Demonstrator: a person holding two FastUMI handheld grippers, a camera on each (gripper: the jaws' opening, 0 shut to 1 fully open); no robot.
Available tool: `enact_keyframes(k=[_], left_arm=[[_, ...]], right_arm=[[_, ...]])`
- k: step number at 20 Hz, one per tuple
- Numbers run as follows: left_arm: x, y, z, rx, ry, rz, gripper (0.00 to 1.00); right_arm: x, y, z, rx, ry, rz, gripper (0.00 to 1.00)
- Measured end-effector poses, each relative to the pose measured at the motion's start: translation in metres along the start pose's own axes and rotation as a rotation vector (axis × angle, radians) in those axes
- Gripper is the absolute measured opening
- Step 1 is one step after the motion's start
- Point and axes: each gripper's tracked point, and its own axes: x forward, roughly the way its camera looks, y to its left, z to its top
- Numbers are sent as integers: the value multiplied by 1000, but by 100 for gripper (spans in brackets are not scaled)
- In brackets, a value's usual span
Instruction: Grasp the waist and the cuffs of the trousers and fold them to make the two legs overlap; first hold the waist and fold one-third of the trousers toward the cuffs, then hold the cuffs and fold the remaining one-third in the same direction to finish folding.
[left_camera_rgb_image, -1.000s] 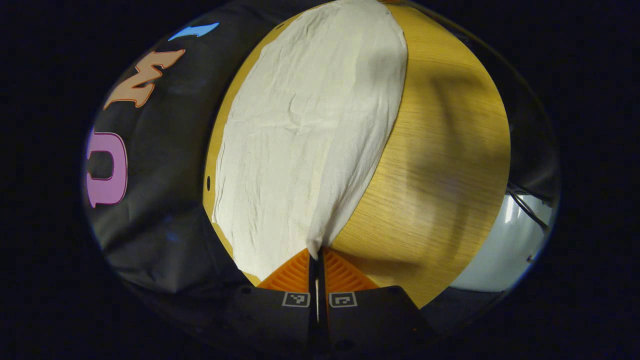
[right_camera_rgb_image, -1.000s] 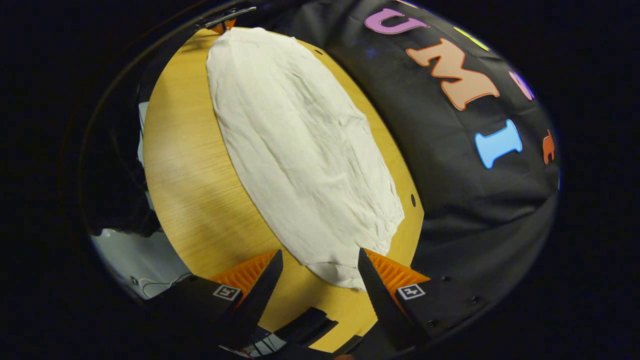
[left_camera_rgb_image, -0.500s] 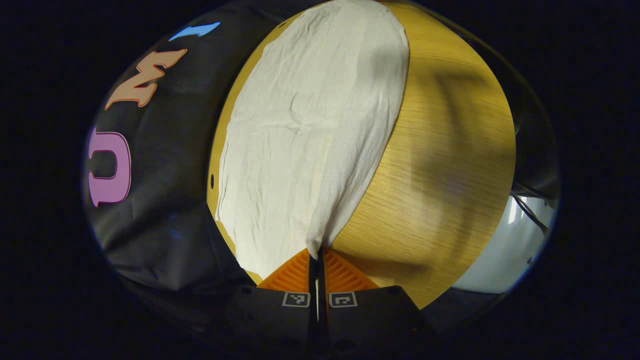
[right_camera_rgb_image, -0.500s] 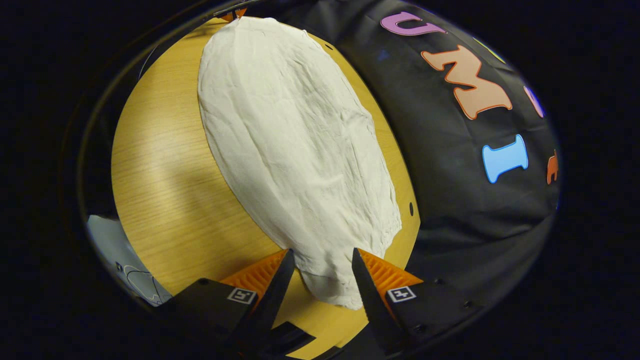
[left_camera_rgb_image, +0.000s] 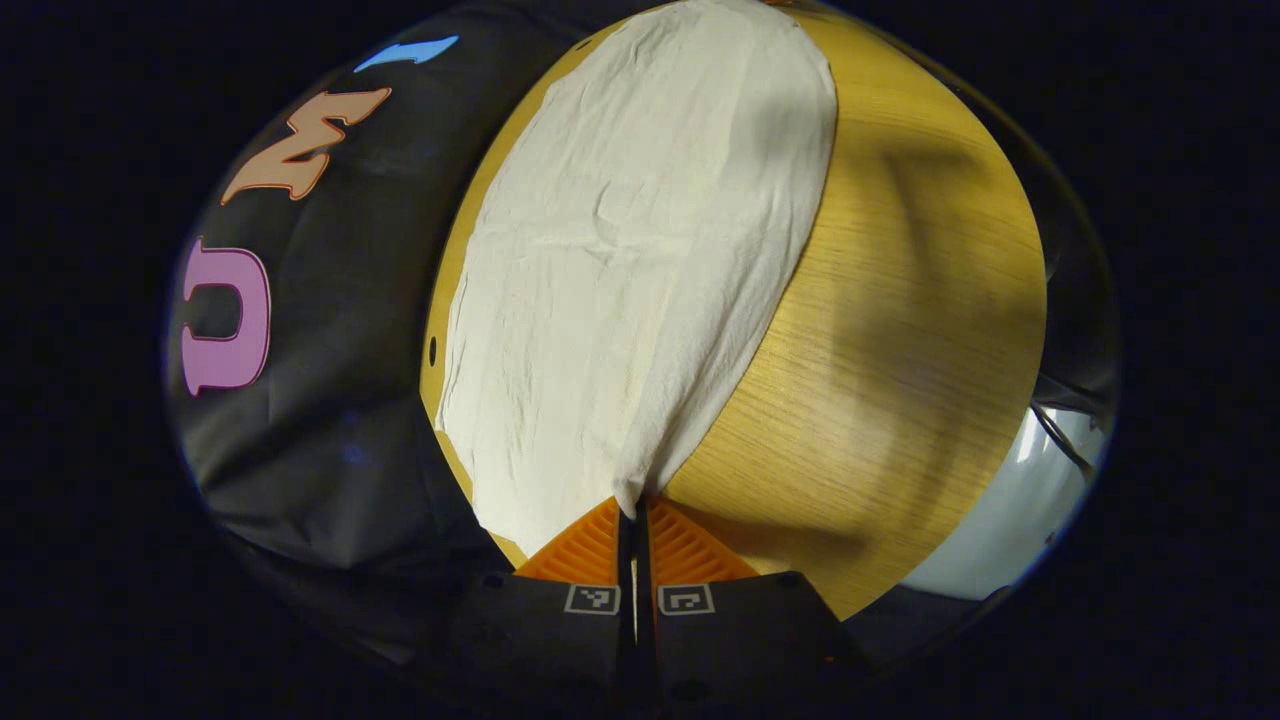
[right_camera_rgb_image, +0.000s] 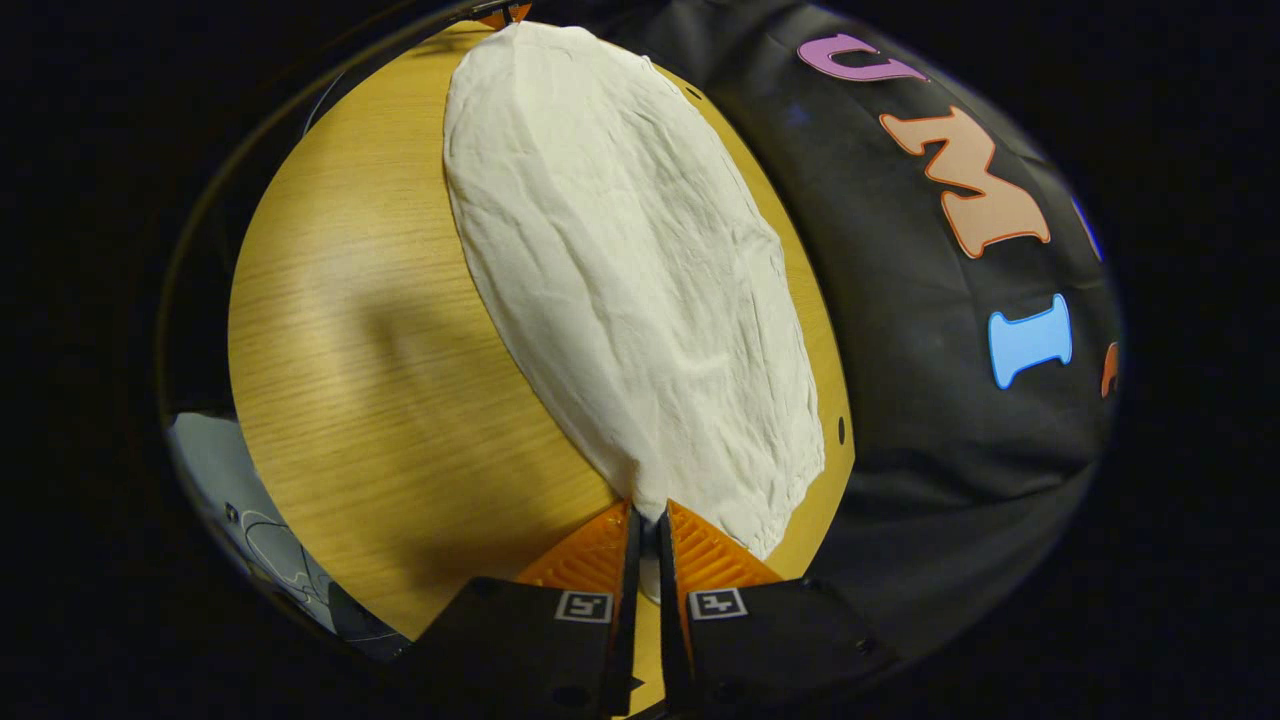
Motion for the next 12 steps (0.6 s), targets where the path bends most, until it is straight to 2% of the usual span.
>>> enact_keyframes(k=[1, 2, 4, 5, 12], left_arm=[[1, 1, 0, -18, 3, 5, 0], [0, 1, -1, -39, 5, 3, 0], [2, 5, -3, -93, 18, 5, 0], [1, 10, -2, -107, 18, 19, 0], [-29, 64, 15, -181, 27, 136, 0]], right_arm=[[-2, -4, 5, 11, 7, 5, 13], [-1, -2, 0, 21, 10, -1, 8], [-6, -12, 3, 31, -2, -32, 11], [-10, -18, 6, 37, -11, -46, 8], [-27, -76, 21, 120, -72, -159, 8]])
